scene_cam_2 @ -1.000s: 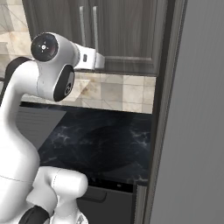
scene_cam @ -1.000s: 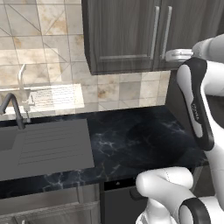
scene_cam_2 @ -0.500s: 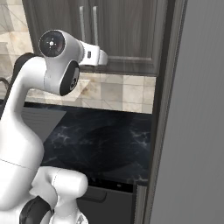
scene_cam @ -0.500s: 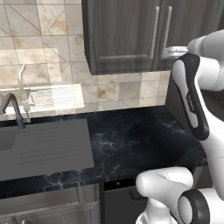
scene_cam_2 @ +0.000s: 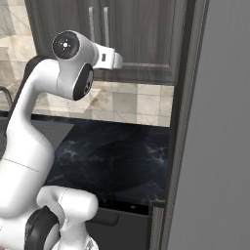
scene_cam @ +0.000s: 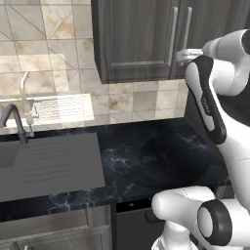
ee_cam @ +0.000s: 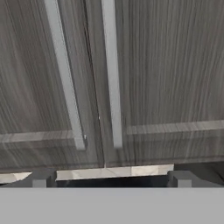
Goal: Open the cabinet and move the ladle to the pot. Then close the cabinet.
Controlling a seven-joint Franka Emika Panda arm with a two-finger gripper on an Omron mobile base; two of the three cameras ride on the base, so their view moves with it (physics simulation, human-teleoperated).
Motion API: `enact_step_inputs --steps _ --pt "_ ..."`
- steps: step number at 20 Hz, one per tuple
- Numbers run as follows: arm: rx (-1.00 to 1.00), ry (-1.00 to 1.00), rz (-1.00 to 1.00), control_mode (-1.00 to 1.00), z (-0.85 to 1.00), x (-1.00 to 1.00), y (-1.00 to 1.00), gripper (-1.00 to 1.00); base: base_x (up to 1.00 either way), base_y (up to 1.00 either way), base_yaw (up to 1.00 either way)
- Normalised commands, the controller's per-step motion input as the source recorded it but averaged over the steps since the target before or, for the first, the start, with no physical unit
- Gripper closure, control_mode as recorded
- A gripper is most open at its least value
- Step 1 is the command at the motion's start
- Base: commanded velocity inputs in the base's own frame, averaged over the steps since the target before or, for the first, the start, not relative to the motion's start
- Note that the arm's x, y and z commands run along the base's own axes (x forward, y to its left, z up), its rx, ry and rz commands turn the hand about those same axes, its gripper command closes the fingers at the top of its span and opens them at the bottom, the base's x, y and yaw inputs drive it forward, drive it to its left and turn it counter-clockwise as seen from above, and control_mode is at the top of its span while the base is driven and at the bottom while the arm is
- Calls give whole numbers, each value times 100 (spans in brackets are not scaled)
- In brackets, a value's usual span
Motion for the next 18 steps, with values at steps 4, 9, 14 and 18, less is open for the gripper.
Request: enact_step_inputs --steps 4,9,14,18 --pt "0 0 0 -100 0 33 0 -100 0 0 0" --pt "0 0 0 -100 0 32 -6 -100 0 0 0" --pt "0 0 0 -100 0 34 -2 -100 0 0 0" --pt "0 0 0 -100 0 33 -11 -100 0 0 0"
